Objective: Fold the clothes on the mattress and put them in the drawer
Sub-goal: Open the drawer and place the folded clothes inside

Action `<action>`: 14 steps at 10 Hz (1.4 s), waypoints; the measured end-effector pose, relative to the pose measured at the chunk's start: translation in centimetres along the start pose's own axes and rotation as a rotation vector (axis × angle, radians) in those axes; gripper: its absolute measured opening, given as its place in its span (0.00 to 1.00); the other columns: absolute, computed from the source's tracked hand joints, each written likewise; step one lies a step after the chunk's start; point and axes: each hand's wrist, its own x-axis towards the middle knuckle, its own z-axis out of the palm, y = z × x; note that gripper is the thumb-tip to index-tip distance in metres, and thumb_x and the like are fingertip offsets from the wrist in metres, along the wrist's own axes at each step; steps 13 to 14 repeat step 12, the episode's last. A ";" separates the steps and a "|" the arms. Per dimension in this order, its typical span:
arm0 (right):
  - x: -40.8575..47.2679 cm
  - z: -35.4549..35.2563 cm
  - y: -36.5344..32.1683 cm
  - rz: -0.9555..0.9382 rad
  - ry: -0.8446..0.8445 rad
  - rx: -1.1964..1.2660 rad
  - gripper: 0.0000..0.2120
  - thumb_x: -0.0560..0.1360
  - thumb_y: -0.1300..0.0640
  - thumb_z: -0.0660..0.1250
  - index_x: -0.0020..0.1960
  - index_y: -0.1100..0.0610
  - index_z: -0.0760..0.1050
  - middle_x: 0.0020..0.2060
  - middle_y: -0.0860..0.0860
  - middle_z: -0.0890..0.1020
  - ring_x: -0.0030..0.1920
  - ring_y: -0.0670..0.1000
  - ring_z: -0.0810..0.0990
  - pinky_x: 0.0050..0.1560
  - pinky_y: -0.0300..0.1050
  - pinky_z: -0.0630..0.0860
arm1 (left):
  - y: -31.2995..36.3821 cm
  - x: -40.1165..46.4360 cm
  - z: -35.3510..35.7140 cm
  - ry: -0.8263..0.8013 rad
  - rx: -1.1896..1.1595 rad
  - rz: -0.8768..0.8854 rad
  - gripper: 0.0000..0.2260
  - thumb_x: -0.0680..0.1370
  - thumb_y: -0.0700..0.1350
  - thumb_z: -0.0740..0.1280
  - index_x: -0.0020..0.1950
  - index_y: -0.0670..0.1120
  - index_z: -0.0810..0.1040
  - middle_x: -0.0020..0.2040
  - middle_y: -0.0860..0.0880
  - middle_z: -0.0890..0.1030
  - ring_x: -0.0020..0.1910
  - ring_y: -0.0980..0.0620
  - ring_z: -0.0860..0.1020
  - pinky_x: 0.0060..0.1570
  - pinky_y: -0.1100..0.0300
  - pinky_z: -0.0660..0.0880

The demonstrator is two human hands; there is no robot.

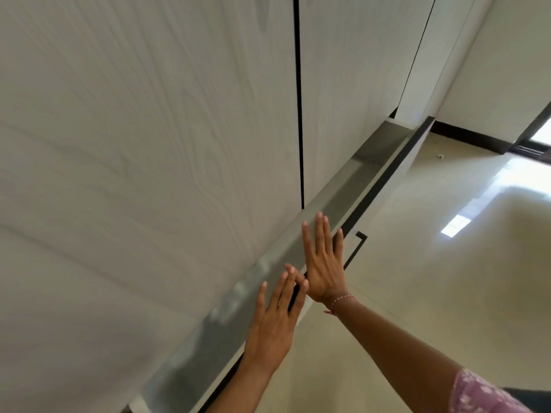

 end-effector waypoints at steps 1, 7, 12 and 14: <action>-0.2 1.5 -3.4 0.381 0.015 0.157 0.44 0.73 0.29 0.32 0.75 0.61 0.33 0.75 0.59 0.35 0.76 0.56 0.34 0.74 0.53 0.31 | -3.4 1.0 0.5 -0.048 0.062 0.025 0.54 0.65 0.51 0.75 0.78 0.43 0.41 0.78 0.42 0.42 0.77 0.46 0.41 0.73 0.42 0.36; 0.1 4.8 -8.4 0.505 -0.214 0.629 0.26 0.83 0.46 0.43 0.77 0.51 0.38 0.77 0.45 0.40 0.76 0.46 0.37 0.75 0.57 0.35 | -7.6 3.9 2.0 -0.266 0.684 0.042 0.44 0.79 0.65 0.51 0.71 0.36 0.26 0.67 0.32 0.23 0.62 0.30 0.20 0.54 0.30 0.20; -2.6 -3.4 -2.8 0.297 -0.343 0.062 0.32 0.80 0.37 0.43 0.78 0.52 0.42 0.77 0.51 0.43 0.76 0.51 0.37 0.75 0.55 0.43 | -5.2 4.2 -4.4 -0.360 0.112 0.016 0.45 0.80 0.52 0.60 0.68 0.42 0.20 0.67 0.37 0.22 0.68 0.42 0.24 0.60 0.37 0.20; -2.6 -3.4 -2.8 0.297 -0.343 0.062 0.32 0.80 0.37 0.43 0.78 0.52 0.42 0.77 0.51 0.43 0.76 0.51 0.37 0.75 0.55 0.43 | -5.2 4.2 -4.4 -0.360 0.112 0.016 0.45 0.80 0.52 0.60 0.68 0.42 0.20 0.67 0.37 0.22 0.68 0.42 0.24 0.60 0.37 0.20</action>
